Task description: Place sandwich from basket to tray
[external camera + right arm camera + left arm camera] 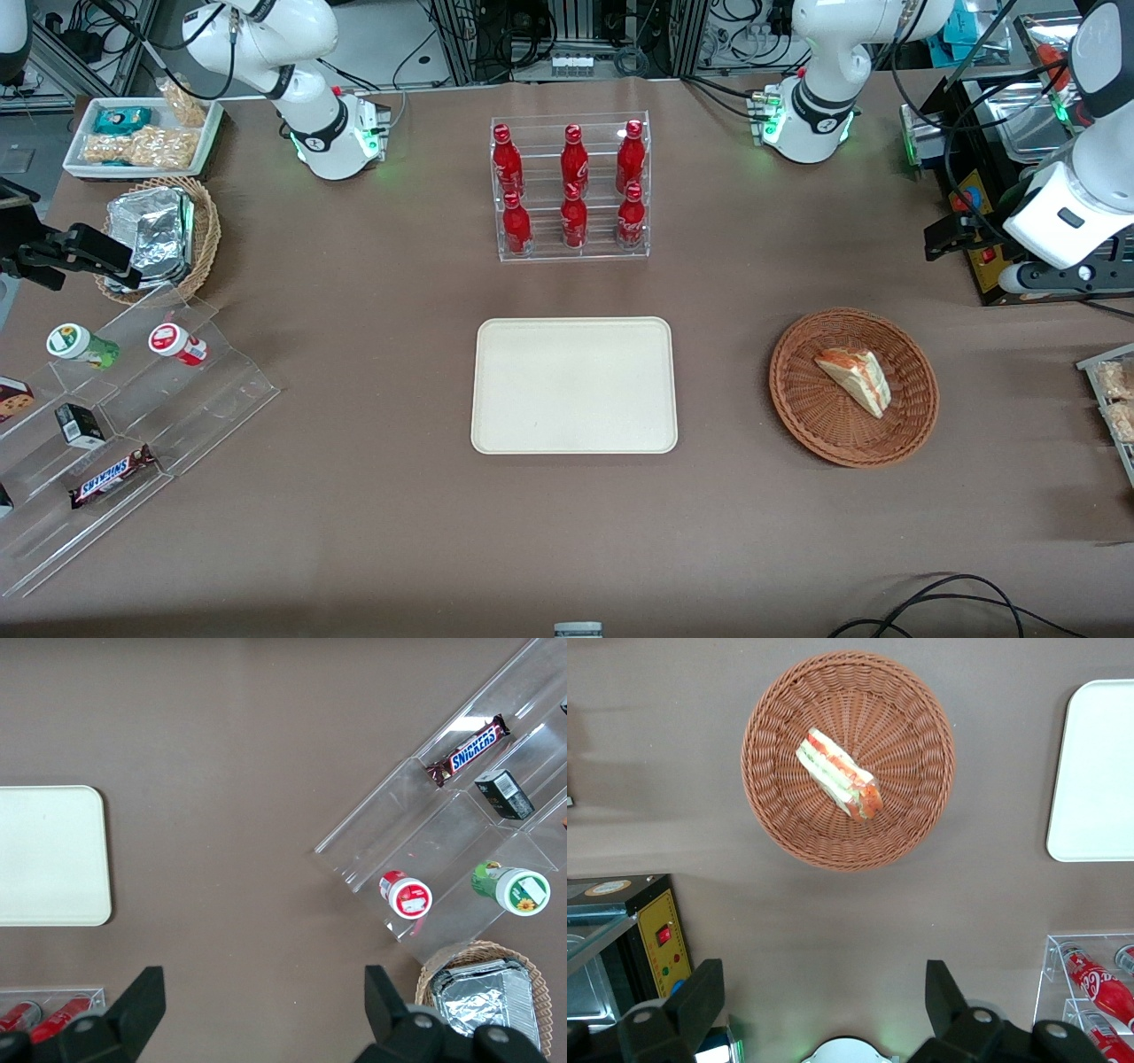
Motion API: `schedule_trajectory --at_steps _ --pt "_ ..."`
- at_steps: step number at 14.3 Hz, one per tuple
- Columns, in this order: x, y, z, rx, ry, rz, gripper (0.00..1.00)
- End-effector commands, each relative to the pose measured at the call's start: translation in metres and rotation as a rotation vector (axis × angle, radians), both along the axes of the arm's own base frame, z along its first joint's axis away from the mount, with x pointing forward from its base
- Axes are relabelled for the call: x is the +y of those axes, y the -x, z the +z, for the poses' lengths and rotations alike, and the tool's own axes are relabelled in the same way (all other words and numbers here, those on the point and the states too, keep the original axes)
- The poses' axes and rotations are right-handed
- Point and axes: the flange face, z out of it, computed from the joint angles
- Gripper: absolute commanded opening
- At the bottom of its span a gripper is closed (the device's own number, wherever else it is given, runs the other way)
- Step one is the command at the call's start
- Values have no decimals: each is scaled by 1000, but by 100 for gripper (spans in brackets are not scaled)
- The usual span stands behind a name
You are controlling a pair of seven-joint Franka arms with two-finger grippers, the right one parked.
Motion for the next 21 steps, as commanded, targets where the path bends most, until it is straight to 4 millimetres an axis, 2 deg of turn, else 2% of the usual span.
schedule_trajectory --at_steps 1,8,12,15,17,21 --pt "-3 -6 4 10 9 -9 100" --pt "-6 -5 -4 32 5 -13 100" --pt "-6 -13 -21 60 1 -15 100" --pt "-6 -28 -59 110 -8 -15 100" --pt "-4 -39 -93 99 -10 -13 100" --pt "-4 -41 -157 33 -19 67 100"
